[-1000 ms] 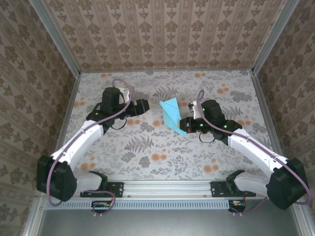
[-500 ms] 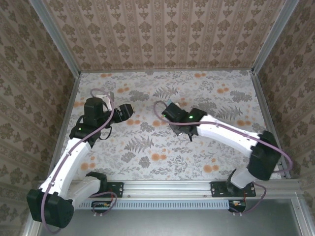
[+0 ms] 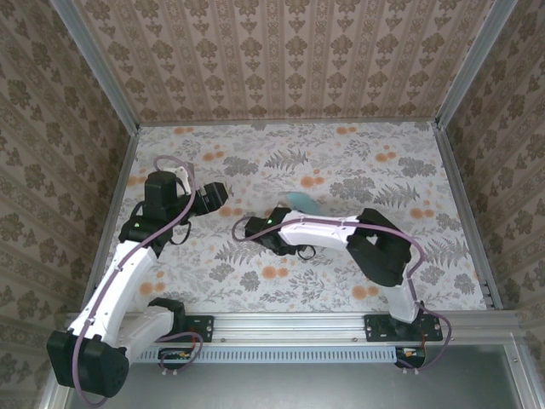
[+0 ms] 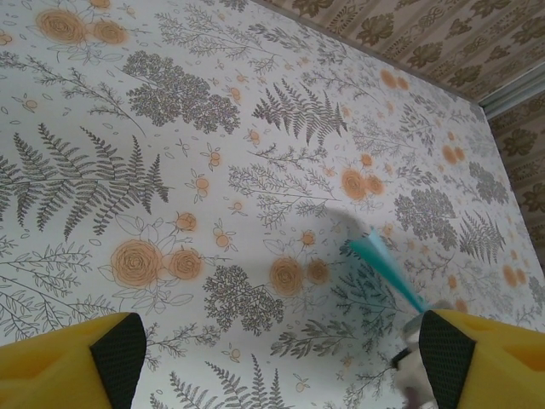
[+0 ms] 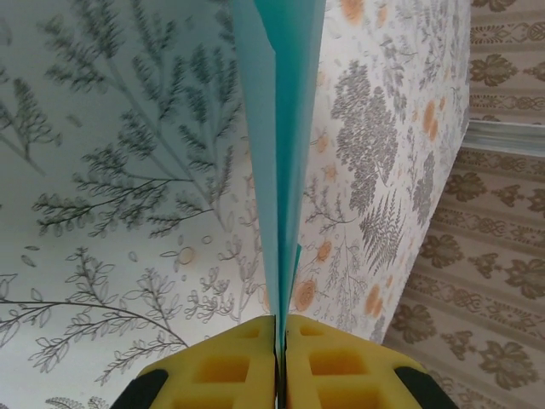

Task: Fold a paper plane with a square sheet of paper (fold left side to right side)
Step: Turn over the paper at the center of the table.

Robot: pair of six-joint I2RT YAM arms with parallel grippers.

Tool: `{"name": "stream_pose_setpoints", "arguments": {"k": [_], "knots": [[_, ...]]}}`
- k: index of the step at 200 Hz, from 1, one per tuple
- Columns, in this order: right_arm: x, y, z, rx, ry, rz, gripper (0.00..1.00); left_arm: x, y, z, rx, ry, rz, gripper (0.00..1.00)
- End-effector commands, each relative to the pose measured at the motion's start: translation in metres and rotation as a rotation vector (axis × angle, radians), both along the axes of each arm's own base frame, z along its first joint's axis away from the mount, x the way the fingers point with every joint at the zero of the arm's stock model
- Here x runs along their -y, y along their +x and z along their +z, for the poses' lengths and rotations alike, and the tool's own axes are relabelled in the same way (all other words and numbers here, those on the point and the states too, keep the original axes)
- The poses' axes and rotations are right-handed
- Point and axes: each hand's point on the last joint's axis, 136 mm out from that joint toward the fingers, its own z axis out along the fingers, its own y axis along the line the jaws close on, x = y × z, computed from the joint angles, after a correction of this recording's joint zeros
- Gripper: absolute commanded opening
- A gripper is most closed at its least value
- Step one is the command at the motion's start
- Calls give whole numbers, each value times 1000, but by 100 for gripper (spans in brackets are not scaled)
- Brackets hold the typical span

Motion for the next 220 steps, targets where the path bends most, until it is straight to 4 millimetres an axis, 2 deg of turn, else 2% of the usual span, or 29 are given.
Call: {"name": "stream_pose_setpoints", "arguments": {"k": [1, 29, 59, 98, 156, 187, 220], "knots": [[-2, -2, -2, -6, -80, 24, 10, -4, 0, -5, -5, 14, 3, 86], [-11, -10, -21, -70, -81, 37, 11, -3, 0, -5, -7, 10, 2, 87], [-18, -26, -49, -196, -20, 27, 12, -2, 1, -5, -12, 5, -6, 87], [-28, -38, -60, -274, 86, 14, 22, 3, 2, -6, -25, -11, -28, 88], [-42, -48, -54, -338, 282, -32, 37, 17, 4, -14, -74, -58, -85, 88], [-46, -54, -40, -363, 419, -45, 46, 26, 6, -23, -106, -95, -119, 88], [-48, -58, -16, -359, 578, -50, 53, 43, 9, -37, -158, -164, -182, 86]]}}
